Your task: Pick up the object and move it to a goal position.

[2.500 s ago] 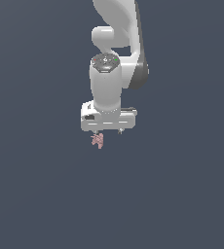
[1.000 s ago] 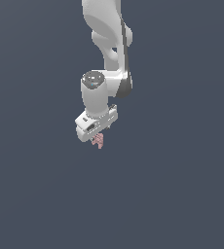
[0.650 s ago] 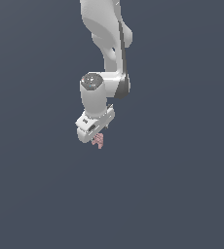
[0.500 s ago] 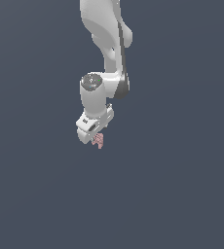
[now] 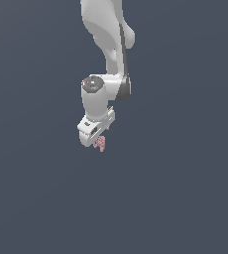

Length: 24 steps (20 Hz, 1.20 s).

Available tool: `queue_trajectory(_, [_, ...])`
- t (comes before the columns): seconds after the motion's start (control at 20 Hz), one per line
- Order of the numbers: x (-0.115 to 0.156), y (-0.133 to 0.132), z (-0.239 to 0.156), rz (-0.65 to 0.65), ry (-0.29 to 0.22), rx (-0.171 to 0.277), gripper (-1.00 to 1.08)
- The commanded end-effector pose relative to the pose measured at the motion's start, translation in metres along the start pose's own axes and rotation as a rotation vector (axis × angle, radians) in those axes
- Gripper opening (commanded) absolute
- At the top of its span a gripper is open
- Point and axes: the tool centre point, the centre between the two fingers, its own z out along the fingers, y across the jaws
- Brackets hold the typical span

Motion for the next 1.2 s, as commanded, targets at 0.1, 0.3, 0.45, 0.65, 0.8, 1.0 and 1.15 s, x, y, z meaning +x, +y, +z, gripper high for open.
queue_trajectory(0.1, [0.0, 0.0, 0.011, -0.001, 0.0, 0.0, 1.0])
queue_trajectory(0.3, [0.0, -0.001, 0.031, -0.003, 0.0, 0.001, 1.0])
queue_trajectory(0.45, [-0.001, -0.001, 0.042, -0.004, 0.0, 0.001, 1.0])
queue_trajectory(0.65, [0.0, -0.001, 0.049, -0.005, 0.0, 0.0, 1.0])
queue_trajectory(0.8, [0.0, -0.001, 0.049, -0.005, 0.0, 0.0, -1.0])
queue_trajectory(1.0, [0.0, -0.001, 0.049, -0.005, 0.0, 0.0, -1.0])
queue_trajectory(1.15, [0.0, -0.001, 0.049, -0.005, 0.0, 0.0, -1.0])
